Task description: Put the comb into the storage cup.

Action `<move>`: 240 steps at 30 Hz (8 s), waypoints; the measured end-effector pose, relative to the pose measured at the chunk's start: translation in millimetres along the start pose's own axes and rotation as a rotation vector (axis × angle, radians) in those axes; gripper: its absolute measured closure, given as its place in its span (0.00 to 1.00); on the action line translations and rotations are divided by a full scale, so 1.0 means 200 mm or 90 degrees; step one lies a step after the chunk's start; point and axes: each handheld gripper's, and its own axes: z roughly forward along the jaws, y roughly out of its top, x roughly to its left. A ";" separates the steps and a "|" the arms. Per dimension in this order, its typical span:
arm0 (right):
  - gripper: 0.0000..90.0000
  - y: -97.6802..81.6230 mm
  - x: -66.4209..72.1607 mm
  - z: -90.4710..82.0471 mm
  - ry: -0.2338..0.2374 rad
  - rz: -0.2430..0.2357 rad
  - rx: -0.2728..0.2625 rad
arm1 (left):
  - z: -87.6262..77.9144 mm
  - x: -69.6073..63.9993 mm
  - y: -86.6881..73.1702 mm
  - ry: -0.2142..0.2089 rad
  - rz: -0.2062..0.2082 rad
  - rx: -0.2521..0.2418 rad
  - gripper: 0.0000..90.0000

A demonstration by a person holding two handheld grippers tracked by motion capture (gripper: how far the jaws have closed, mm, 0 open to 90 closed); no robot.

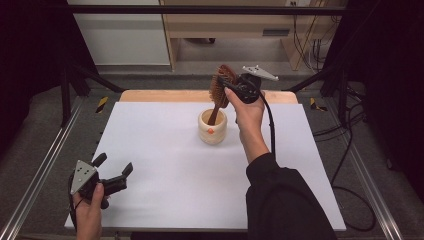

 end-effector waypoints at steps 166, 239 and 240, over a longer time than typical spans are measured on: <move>0.49 -0.27 -0.24 0.06 0.030 0.160 0.032 | 0.01 0.00 0.00 -0.016 0.005 0.006 0.02; 0.09 -0.12 -0.30 -0.20 -0.018 0.075 -0.024 | 0.01 0.00 0.00 -0.017 0.004 0.006 0.02; 0.10 -0.11 -0.30 -0.21 -0.017 0.070 -0.022 | 0.01 0.00 0.00 -0.016 0.004 0.006 0.02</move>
